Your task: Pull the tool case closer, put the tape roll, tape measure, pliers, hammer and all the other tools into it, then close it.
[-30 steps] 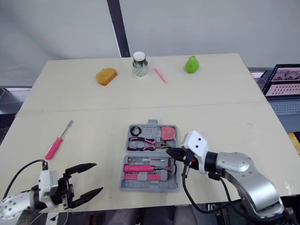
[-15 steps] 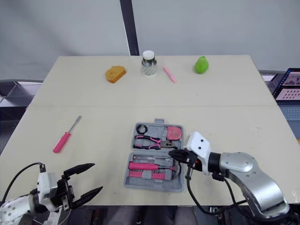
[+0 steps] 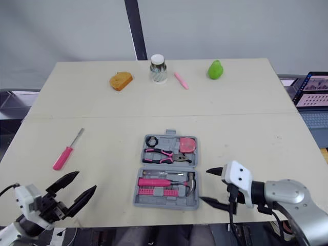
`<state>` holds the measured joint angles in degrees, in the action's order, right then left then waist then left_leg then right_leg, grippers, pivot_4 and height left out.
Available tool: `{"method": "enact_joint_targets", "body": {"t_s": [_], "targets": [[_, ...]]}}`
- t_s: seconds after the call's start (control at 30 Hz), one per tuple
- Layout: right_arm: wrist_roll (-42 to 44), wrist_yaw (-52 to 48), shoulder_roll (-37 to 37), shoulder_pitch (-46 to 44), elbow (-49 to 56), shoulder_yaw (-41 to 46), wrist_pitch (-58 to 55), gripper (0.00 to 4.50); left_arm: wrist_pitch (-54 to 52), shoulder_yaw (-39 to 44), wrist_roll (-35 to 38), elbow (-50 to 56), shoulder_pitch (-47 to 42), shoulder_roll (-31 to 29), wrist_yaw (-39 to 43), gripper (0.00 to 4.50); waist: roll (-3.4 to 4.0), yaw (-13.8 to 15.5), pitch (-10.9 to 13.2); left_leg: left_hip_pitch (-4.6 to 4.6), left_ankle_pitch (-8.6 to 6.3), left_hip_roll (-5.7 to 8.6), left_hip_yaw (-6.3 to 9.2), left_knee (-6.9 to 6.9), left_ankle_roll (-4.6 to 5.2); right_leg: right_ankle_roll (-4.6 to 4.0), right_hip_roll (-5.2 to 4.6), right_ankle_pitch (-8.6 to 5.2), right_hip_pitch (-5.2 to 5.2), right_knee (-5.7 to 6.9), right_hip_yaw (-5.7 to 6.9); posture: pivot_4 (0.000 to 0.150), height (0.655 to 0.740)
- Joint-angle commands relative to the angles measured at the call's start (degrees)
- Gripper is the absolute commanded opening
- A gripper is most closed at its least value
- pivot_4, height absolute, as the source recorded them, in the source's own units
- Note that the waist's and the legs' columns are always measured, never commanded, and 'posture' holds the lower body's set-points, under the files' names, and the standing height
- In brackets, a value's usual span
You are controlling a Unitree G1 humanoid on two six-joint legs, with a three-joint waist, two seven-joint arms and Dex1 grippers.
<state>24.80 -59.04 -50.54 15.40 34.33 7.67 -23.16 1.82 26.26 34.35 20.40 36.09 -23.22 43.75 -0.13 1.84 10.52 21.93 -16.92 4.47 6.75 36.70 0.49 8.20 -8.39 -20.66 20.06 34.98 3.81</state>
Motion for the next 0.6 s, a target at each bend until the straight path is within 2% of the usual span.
{"method": "enact_joint_targets", "body": {"t_s": [0.03, 0.3, 0.6], "targets": [[2.6, -1.1, 2.1, -0.4, 0.6, 1.7, 3.7, 4.48, -0.6, 3.7, -0.4, 2.1, 2.2, 1.8, -4.8, 4.5, 0.01, 0.0, 0.0, 0.03, -0.09, -0.07, -0.05, 0.17, 0.01, -0.02, 0.06, 0.03, 0.0, 0.0, -0.03, 0.15, 0.74], [3.3, -0.3, 9.8, -1.5, -1.7, 0.4, 12.1, 4.48, -3.6, 6.2, -0.7, 2.5, 3.9, 6.1, -12.8, 4.5, -0.04, 1.4, 0.0, 0.16, -0.44, -0.2, -0.2, 0.42, 0.05, -0.04, 0.19, 0.06, 0.1, -0.15, -0.28, 0.15, 0.74], [4.3, -0.4, 10.7, -2.4, -1.7, -0.7, 12.3, 4.48, -4.7, 6.1, -2.2, 3.6, 3.5, 7.5, -16.3, 4.5, -0.04, 1.5, 0.0, 0.18, -0.46, -0.23, -0.26, 0.46, 0.04, -0.03, 0.23, 0.09, 0.11, -0.19, -0.32, 0.15, 0.74]]}}
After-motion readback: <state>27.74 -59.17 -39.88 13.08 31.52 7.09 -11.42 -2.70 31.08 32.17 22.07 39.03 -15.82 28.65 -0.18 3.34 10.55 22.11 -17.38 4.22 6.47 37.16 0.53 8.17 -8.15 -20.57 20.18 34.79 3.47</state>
